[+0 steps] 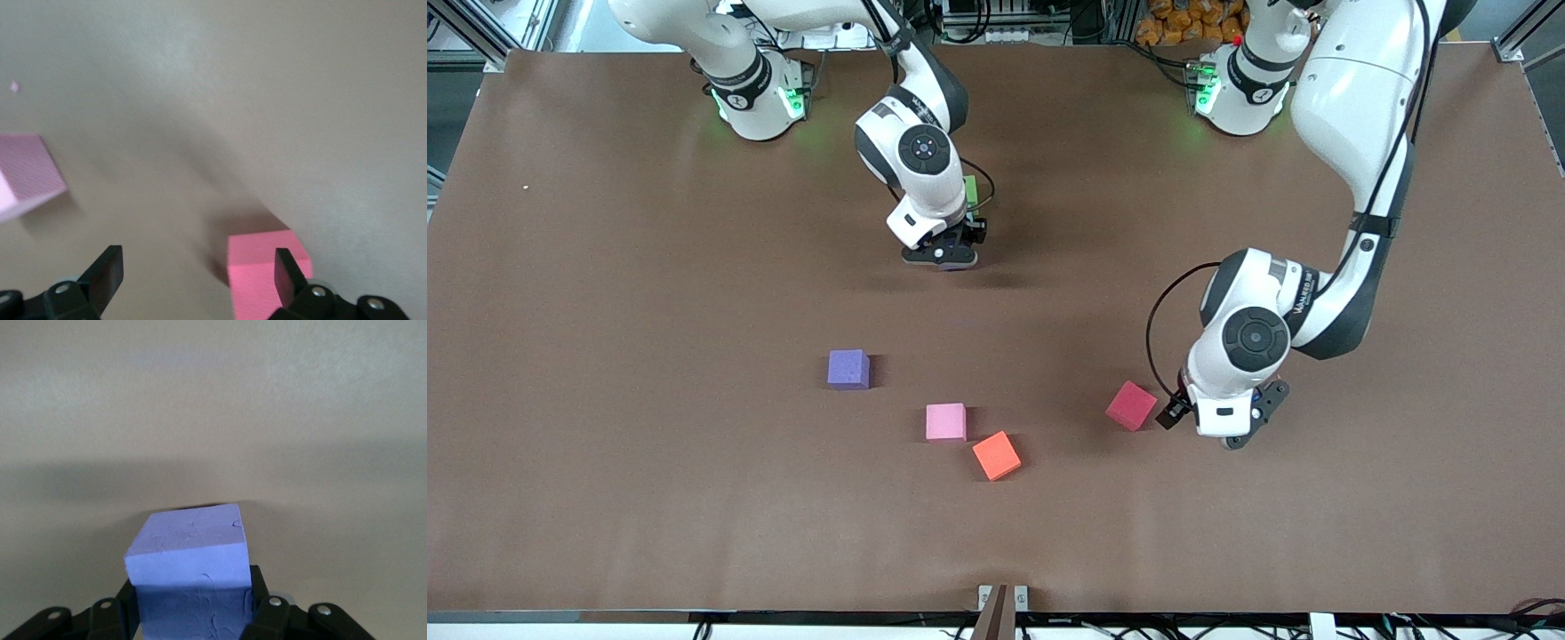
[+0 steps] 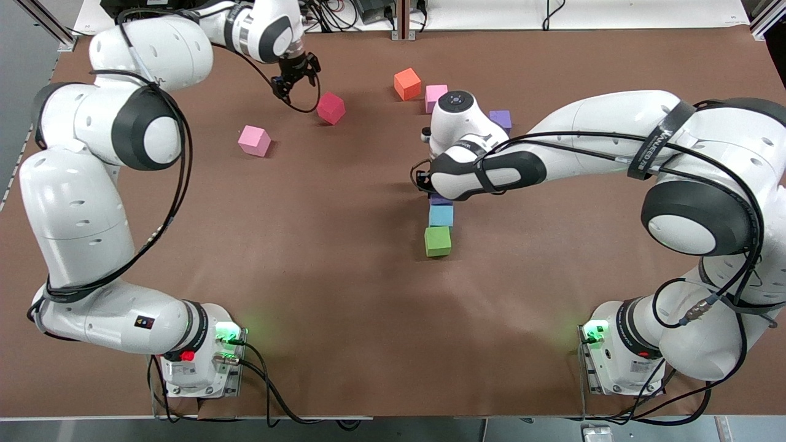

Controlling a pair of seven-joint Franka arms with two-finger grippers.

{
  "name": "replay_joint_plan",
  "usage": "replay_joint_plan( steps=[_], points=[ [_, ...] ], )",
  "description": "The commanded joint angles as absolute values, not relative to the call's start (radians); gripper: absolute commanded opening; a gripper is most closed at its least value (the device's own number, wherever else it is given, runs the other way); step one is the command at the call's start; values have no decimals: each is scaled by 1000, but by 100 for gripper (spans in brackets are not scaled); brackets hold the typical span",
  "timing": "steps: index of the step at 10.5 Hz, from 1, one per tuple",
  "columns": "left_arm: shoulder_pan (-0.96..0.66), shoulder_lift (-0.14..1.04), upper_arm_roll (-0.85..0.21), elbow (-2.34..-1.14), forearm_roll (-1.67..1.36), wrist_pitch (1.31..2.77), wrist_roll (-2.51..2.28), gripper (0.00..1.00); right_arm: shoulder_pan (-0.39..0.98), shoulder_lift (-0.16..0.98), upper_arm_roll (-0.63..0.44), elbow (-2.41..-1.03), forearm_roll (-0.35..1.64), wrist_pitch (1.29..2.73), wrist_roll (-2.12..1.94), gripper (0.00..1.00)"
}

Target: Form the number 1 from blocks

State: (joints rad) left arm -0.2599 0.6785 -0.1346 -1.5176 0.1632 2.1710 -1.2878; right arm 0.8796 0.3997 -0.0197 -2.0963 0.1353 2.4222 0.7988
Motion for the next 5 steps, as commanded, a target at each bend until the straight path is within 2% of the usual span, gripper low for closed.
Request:
replay_joint_plan(
  steps=[1, 4, 5],
  points=[
    [-294, 735, -133, -1486, 187, 2235, -1426, 100, 896, 400, -26, -2100, 143, 2431, 815, 64],
    [-293, 749, -135, -1488, 166, 2252, -1468, 100, 911, 402, -26, -2100, 143, 2431, 815, 69],
    [-293, 756, -135, -1488, 149, 2253, -1467, 100, 911, 402, -26, -2100, 143, 2431, 815, 75]
  ],
)
